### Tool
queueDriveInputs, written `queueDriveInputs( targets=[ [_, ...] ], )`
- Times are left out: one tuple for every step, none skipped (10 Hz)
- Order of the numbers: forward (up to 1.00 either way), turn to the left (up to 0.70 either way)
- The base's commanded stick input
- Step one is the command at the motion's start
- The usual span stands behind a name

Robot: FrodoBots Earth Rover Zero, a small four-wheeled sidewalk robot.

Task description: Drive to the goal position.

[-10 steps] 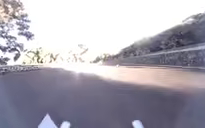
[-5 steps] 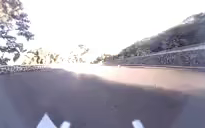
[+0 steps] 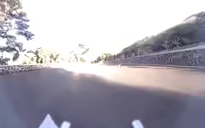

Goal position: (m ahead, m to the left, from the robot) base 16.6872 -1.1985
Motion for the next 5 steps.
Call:
queueDriveInputs(
  targets=[
    [0.50, 0.00],
    [0.50, 0.00],
    [0.50, 0.00],
    [0.50, 0.00],
    [0.50, 0.00]
  ],
)
